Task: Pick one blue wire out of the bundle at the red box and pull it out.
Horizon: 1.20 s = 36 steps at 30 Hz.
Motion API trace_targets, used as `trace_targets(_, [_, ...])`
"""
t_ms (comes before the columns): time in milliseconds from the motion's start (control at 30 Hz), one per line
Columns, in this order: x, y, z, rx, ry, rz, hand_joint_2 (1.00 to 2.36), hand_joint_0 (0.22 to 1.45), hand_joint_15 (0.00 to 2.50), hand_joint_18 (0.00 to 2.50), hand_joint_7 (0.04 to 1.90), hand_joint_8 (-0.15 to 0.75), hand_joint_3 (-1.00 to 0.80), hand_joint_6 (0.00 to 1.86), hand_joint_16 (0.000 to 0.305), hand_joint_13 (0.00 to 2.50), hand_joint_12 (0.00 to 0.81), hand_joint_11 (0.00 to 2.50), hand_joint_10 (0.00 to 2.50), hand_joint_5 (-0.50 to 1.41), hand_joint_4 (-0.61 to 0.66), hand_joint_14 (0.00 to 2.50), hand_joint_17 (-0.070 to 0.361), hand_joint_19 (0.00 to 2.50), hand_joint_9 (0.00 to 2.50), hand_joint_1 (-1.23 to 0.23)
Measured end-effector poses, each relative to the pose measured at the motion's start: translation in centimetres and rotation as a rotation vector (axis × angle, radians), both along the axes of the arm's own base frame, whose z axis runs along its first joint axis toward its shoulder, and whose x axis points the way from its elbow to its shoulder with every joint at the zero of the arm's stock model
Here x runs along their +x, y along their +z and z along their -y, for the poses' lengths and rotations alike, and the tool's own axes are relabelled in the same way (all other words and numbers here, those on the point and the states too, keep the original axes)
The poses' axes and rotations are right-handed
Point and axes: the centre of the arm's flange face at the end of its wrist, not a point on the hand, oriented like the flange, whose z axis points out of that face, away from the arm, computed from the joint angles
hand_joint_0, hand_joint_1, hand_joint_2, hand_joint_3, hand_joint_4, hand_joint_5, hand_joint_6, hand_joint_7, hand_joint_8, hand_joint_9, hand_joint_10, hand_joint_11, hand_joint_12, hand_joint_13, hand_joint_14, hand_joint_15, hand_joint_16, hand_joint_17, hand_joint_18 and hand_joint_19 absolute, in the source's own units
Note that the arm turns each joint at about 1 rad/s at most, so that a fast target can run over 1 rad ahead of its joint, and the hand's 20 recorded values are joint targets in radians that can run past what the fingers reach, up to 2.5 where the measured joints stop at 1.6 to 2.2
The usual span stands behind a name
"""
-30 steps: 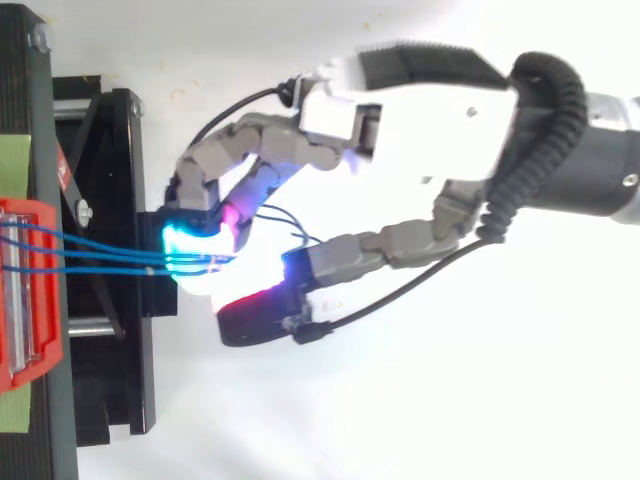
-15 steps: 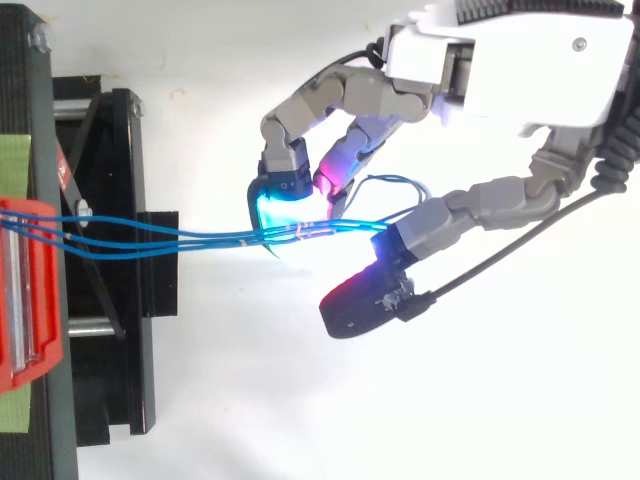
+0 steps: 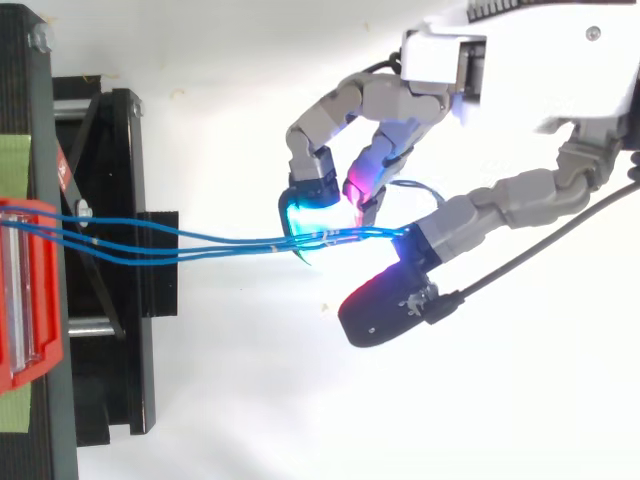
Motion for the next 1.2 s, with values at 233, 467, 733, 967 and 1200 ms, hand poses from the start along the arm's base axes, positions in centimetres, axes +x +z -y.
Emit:
trace_targets(233, [-0.1,0.0,0.1,0.002,0.005,-0.005,1.01,0.57,0.39,0.84,1.17,0.375,-0.43,0.9,0.058,0.95,0.448,0.49,0.01,-0.13,0.18,0.01,0.131,0.51,0.94,-0.42])
trace_targets(467, [-0.1,0.0,0.1,0.004,0.011,-0.005,1.01,0.57,0.39,0.86,1.17,0.38,-0.3,0.89,0.058,0.96,0.452,0.49,0.01,-0.13,0.19,0.01,0.131,0.5,0.94,-0.53])
trace_targets(733, [0.0,0.4,0.2,0.005,0.01,0.002,1.01,0.57,0.37,0.93,1.19,0.401,-0.22,0.9,0.063,0.99,0.475,0.5,0.01,-0.12,0.22,0.01,0.143,0.45,0.96,-0.67])
trace_targets(967, [0.1,0.8,0.3,0.006,0.009,0.006,1.02,0.62,0.38,0.91,1.18,0.375,-0.17,0.93,0.059,0.97,0.454,0.5,0.01,-0.14,0.14,0.01,0.133,0.45,0.91,-0.83])
trace_targets(1200, [0.3,1.8,0.3,0.006,0.012,0.004,1.0,0.58,0.38,0.89,1.08,0.363,-0.5,0.93,0.058,0.96,0.437,0.51,0.01,-0.16,0.2,0.01,0.131,0.46,0.89,-0.81])
